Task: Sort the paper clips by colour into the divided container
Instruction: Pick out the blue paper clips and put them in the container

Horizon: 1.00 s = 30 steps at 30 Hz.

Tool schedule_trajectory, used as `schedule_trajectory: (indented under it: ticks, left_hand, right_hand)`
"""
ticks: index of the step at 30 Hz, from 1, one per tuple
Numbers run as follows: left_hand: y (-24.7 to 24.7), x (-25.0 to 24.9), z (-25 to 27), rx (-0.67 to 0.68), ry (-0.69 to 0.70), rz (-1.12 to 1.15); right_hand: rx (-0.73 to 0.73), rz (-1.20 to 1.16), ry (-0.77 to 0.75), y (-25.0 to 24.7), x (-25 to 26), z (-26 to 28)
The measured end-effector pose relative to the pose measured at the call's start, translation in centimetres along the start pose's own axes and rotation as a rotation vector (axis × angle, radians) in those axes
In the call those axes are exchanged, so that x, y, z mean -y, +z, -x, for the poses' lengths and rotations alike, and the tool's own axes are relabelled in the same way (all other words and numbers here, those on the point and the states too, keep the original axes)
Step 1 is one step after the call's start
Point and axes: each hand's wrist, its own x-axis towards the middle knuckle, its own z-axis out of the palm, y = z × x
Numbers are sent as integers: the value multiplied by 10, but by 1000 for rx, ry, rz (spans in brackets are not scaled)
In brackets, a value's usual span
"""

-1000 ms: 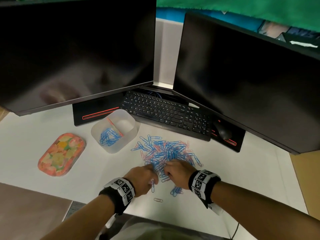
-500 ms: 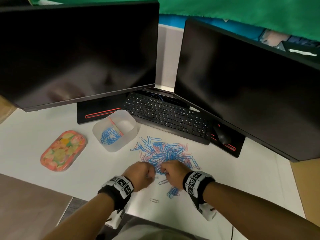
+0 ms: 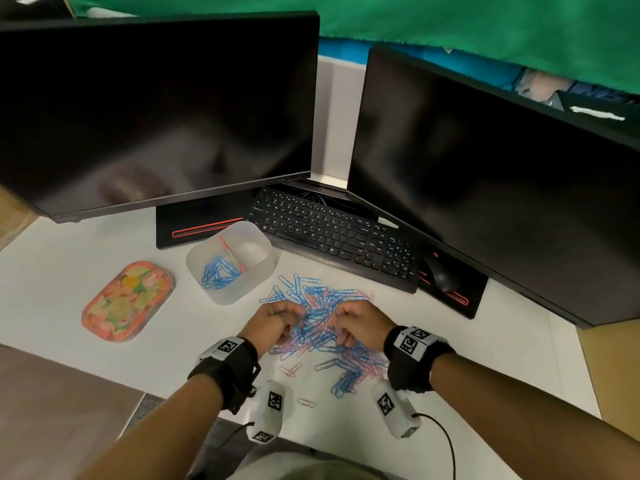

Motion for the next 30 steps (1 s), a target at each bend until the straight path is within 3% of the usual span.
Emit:
schedule_trajectory:
  ticks: [5,10,15,21,24,30]
  left_hand:
    - [11,-4,-1,-7,-93,325]
    - [16,-5,2,52,-179,455]
    - [24,2,-5,98,-110,-38]
    - [36,19,-10,21,135,-763]
    - [42,26,-9,82,238,-1083]
    - [47,31,-12,94,355,-1244]
  right_hand:
    - [-8,-248,49,-2,3,5]
    - [-13,-139,52,-1,-2,7]
    - [26,83,60,2,-10,19]
    - [143,669,-194,12,-30,36]
    - [248,886,-336,16,-40,39]
    - [184,970,-424,18,-47,39]
